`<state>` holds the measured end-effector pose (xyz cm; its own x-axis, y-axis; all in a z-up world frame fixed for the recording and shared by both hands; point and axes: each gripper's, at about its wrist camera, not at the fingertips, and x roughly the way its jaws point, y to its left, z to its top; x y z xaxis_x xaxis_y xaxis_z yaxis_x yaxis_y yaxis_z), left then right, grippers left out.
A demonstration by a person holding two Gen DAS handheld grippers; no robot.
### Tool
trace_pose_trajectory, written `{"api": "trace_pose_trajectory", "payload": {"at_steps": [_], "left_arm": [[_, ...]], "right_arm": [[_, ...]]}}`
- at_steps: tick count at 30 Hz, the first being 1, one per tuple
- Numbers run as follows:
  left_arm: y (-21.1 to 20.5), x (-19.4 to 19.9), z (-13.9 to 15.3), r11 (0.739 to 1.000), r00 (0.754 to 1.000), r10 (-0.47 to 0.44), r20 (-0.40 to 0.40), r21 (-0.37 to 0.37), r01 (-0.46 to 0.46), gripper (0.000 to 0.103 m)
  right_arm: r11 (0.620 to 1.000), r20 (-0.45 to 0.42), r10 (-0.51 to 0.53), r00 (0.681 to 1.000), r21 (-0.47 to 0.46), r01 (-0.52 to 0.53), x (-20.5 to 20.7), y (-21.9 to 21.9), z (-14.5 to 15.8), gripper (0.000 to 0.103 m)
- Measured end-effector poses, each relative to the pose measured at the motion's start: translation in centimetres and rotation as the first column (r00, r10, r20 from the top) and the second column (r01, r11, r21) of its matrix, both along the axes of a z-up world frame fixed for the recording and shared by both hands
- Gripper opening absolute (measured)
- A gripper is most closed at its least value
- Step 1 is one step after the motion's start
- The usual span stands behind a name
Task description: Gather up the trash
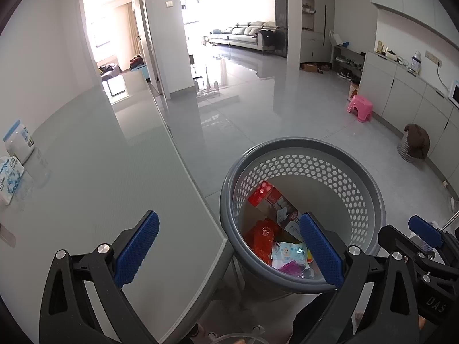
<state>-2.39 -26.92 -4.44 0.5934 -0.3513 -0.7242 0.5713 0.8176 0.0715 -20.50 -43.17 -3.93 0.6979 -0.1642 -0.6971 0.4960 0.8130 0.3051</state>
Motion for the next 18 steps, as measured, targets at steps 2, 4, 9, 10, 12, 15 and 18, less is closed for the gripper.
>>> {"api": "trace_pose_trajectory", "payload": {"at_steps": [2, 4, 9, 10, 12, 15, 18], "left_arm": [[0.00, -0.03, 0.03, 1.000, 1.000, 0.002, 0.002, 0.000, -0.002, 0.097], [-0.05, -0.08, 0.08, 1.000, 1.000, 0.005, 0.005, 0.003, -0.005, 0.097], [-0.25, -0.16, 0.06, 1.000, 1.000, 0.006, 0.014, 0.002, -0.006, 0.097], [-0.21, -0.22, 0.00, 1.000, 1.000, 0.007, 0.014, 0.001, -0.007, 0.097], [-0.20, -0.28, -0.07, 1.000, 1.000, 0.009, 0.016, 0.000, -0.009, 0.097], [-0.20, -0.33, -0.08, 1.000, 1.000, 0.008, 0.017, -0.001, -0.008, 0.097], [-0.14, -0.45, -0.06, 1.000, 1.000, 0.006, 0.018, -0.007, -0.006, 0.097]], "right_arm": [[1.000, 0.000, 0.000, 1.000, -0.001, 0.000, 0.09, 0.06, 0.03, 0.082], [1.000, 0.001, 0.001, 1.000, 0.000, -0.001, 0.10, 0.07, 0.03, 0.082], [1.000, 0.000, 0.000, 1.000, 0.000, 0.000, 0.11, 0.09, 0.01, 0.082], [1.000, 0.000, 0.000, 1.000, 0.000, 0.000, 0.09, 0.06, 0.01, 0.082], [1.000, 0.000, 0.000, 1.000, -0.001, 0.000, 0.09, 0.06, 0.01, 0.082], [1.000, 0.000, 0.000, 1.000, 0.000, 0.000, 0.10, 0.06, 0.00, 0.082], [1.000, 0.000, 0.001, 1.000, 0.000, -0.001, 0.12, 0.10, 0.01, 0.082]]}}
